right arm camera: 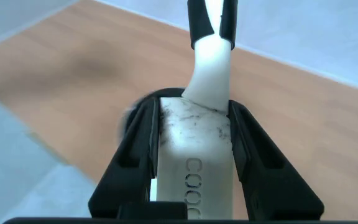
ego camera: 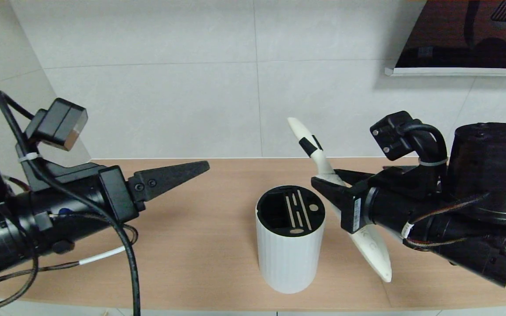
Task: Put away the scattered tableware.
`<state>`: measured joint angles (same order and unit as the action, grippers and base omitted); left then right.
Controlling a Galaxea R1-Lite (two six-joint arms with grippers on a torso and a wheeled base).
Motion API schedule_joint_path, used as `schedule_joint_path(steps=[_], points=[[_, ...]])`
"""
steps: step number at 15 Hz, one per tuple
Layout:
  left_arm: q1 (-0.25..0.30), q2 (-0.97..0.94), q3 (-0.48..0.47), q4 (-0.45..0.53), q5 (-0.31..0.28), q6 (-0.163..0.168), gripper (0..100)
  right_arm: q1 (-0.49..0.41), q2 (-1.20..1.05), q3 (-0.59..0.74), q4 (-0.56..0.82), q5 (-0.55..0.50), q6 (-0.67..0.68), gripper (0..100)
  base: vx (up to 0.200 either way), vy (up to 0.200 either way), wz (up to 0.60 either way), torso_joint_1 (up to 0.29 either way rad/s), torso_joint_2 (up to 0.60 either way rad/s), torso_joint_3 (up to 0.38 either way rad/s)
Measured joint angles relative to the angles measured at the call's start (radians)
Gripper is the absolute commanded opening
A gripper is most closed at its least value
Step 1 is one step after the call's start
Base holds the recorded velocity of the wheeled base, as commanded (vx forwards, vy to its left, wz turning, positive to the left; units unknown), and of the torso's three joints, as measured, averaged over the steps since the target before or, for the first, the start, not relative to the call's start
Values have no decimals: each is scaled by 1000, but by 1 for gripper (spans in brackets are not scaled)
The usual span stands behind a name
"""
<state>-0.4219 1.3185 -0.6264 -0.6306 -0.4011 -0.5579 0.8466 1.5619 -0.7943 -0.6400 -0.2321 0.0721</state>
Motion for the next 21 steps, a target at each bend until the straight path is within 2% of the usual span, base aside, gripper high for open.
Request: schedule_joint_path(steps=[1,2,3,4,5,8,14,20,21], points=[[-31,29,1,-76,12,-81,100,20,9,-7,-3,0,17,0,0,0,0,0,0,0],[-55,57,4,-149,33,-140,100,34,17,-12,-4,-1,33,0,0,0,0,0,0,0],[-76,88,9,-231,58,-184,100,49,27,-17,-5,-2,55,0,0,0,0,0,0,0],[-99,122,17,-308,90,-213,100,68,38,-25,-5,-2,80,0,0,0,0,0,0,0],[-129,161,25,-378,129,-228,100,87,49,-33,-6,-2,102,0,0,0,0,0,0,0],[-190,267,35,-478,218,-235,100,110,71,-39,-16,-2,114,0,0,0,0,0,0,0],[-228,375,35,-560,231,-236,100,134,107,-36,-69,-3,137,0,0,0,0,0,0,0],[-251,402,37,-562,243,-233,100,157,140,-39,-104,-3,158,0,0,0,0,0,0,0],[-251,406,36,-562,247,-221,100,159,141,-37,-103,-3,158,0,0,0,0,0,0,0]])
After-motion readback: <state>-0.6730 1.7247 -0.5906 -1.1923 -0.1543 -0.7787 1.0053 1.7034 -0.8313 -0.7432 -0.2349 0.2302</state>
